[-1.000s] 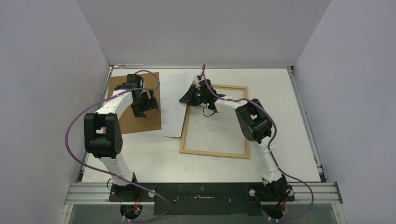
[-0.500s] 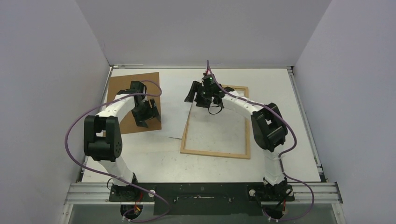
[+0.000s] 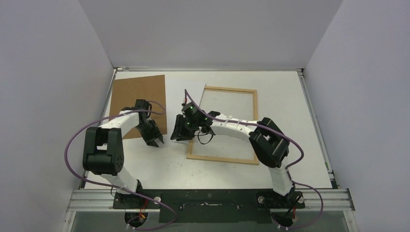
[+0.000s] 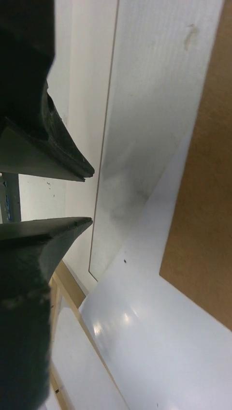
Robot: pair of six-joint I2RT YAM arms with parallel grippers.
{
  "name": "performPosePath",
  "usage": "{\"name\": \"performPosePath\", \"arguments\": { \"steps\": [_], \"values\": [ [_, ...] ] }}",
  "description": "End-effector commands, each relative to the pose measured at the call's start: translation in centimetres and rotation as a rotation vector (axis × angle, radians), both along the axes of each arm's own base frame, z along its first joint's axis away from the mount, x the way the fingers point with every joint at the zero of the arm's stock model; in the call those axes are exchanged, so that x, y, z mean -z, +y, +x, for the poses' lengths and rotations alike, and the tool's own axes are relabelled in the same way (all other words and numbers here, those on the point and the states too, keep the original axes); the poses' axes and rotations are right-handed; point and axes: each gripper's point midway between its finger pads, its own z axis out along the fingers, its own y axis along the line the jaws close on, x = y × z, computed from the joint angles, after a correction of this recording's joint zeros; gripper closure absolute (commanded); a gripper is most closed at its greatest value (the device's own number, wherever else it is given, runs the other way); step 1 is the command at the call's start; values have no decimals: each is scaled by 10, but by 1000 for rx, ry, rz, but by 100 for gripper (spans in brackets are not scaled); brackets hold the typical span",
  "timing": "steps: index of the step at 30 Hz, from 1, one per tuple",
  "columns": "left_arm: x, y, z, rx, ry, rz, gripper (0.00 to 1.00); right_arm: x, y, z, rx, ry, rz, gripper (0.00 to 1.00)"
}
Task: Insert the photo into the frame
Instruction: Adjust the photo frame item at the center of the board.
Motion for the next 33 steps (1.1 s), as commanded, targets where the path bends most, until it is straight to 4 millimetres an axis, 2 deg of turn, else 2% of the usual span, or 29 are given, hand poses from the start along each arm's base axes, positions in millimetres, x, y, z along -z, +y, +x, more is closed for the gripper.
{"name": "performPosePath", "arguments": {
  "steps": [1, 4, 7, 11, 16, 21, 24, 29, 31, 33],
  "values": [
    [-6, 10, -14, -112, 6, 29, 68, 16, 2, 5, 54, 73, 10, 64],
    [-5, 9, -19, -120, -3, 14, 69, 39, 9, -9, 34, 118, -24, 57],
    [-2, 9, -21, -111, 4, 13, 69, 55, 5, -12, 47, 118, -74, 52],
    [1, 5, -19, -94, 0, -7, 69, 67, -16, -9, 88, 92, -183, 48],
    [10, 4, -21, -70, 45, -5, 68, 83, -51, -17, 122, 102, -329, 43],
    [12, 1, -21, -54, 44, 3, 68, 90, -83, -22, 151, 98, -434, 39],
    [16, -1, -24, -61, 62, 10, 68, 92, -94, -26, 142, 99, -447, 37],
    [18, -1, -27, -77, 80, 32, 68, 87, -96, -37, 99, 105, -397, 35],
    [12, -5, -20, -65, 43, 19, 68, 87, -91, -37, 86, 104, -368, 34],
    [-2, -16, -5, -28, -42, -31, 68, 88, -84, -38, 83, 122, -336, 34]
  ]
}}
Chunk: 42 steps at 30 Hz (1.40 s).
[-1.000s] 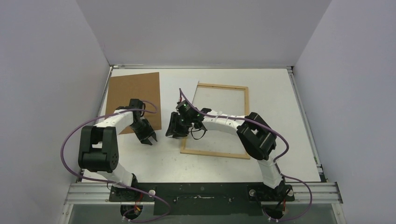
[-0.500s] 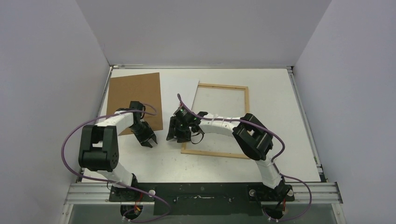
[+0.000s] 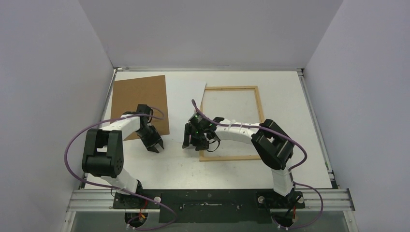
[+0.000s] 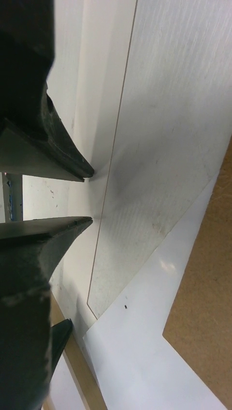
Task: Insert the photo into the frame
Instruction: Adjust the photo frame item at the center of the board.
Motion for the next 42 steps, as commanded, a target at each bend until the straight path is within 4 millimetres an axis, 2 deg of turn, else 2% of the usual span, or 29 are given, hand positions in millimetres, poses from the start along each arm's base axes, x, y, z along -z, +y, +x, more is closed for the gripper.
{"name": "performPosePath", "arguments": {
  "steps": [1, 4, 5, 8, 15, 19, 23, 27, 32, 38, 42],
  "values": [
    [-27, -24, 35, 57, -178, -81, 68, 15, -10, -9, -11, 37, -15, 34],
    [-57, -39, 61, 109, -366, -150, 67, 16, 0, -11, 29, 54, 39, 34],
    [-62, -40, 66, 112, -399, -153, 67, 18, 1, -12, 48, 61, 53, 34],
    [-58, -35, 70, 103, -408, -115, 67, 22, 2, -12, 105, 67, 74, 35],
    [-8, -27, 35, 90, -179, -21, 71, 36, -6, -14, 186, 74, 48, 35],
    [7, -28, 15, 108, -90, 24, 72, 40, -7, -17, 200, 77, 35, 35],
    [19, -31, -2, 127, -21, 48, 73, 40, 5, -19, 188, 81, 76, 34],
    [26, -35, -15, 129, 18, 44, 74, 32, 25, -14, 199, 65, 206, 34],
    [31, -34, -24, 129, 46, 46, 74, 26, 36, -9, 211, 48, 292, 33],
    [30, -38, -24, 138, 46, 27, 74, 15, 51, -5, 195, 22, 409, 27],
    [30, -48, -23, 159, 46, -36, 73, 3, 59, -1, 168, -19, 472, 23]
  ]
}}
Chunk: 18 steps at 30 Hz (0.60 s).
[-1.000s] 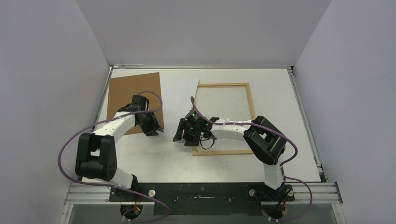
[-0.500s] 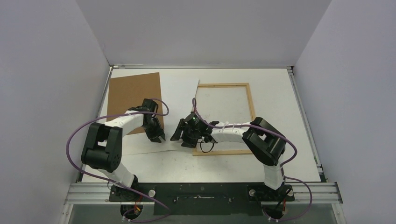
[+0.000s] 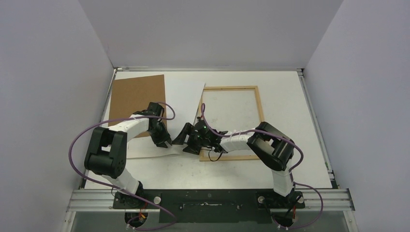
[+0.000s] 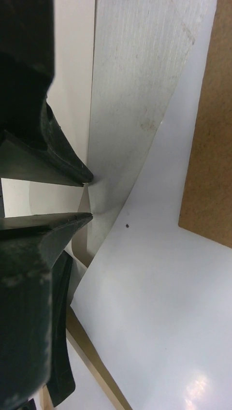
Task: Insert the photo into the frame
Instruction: Adjust the photo frame item at the center of the board.
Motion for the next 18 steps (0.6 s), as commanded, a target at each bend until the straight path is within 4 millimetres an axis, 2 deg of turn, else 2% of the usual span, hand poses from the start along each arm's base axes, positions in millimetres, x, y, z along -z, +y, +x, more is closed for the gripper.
{"name": "performPosePath", "arguments": {
  "steps": [1, 6, 12, 18],
  "values": [
    [28, -10, -45, 58, 179, -38, 73, 17, 6, -2, -6, -48, 12, 23],
    [23, -24, -43, 146, 171, -129, 70, 17, 4, -1, 3, -65, 28, 23],
    [13, -25, -44, 230, 182, -145, 64, 22, -7, -3, 25, -64, 25, 23],
    [19, -29, -46, 279, 223, -173, 61, 24, -11, -3, 18, -92, 15, 23]
  ]
}}
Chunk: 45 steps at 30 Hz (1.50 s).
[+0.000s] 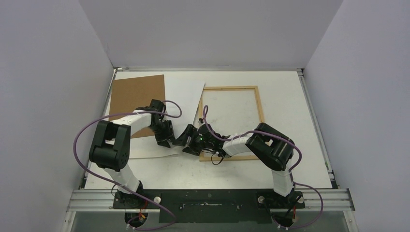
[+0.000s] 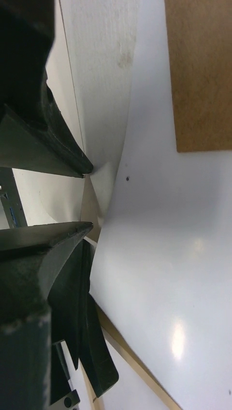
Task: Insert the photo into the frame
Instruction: Adjust the photo frame item at the center of the board.
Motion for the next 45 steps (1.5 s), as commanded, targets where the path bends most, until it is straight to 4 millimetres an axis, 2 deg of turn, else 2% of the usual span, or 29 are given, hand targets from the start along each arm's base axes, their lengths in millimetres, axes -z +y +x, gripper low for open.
{"name": "performPosePath", "arguments": {
  "steps": [1, 6, 16, 27, 32, 37, 45],
  "values": [
    [23, -10, -46, 98, 192, -47, 59, 26, -10, 0, 22, -36, -86, 23],
    [22, -17, -42, 124, 166, -88, 51, 29, -11, -1, 5, -53, -113, 22],
    [11, -42, -26, 154, 29, -239, 49, 31, -14, -6, -2, -51, -103, 22],
    [21, -49, -15, 155, -66, -207, 44, 31, -16, -8, 4, -46, -93, 23],
    [29, -41, -25, 148, -40, -151, 44, 30, -18, -9, 11, -43, -90, 23],
    [31, -37, -31, 134, -6, -133, 45, 25, -31, -8, 43, -49, -147, 24],
    [37, -33, -33, 96, 32, -99, 50, 18, -62, -16, 108, -58, -359, 26]
  ]
}}
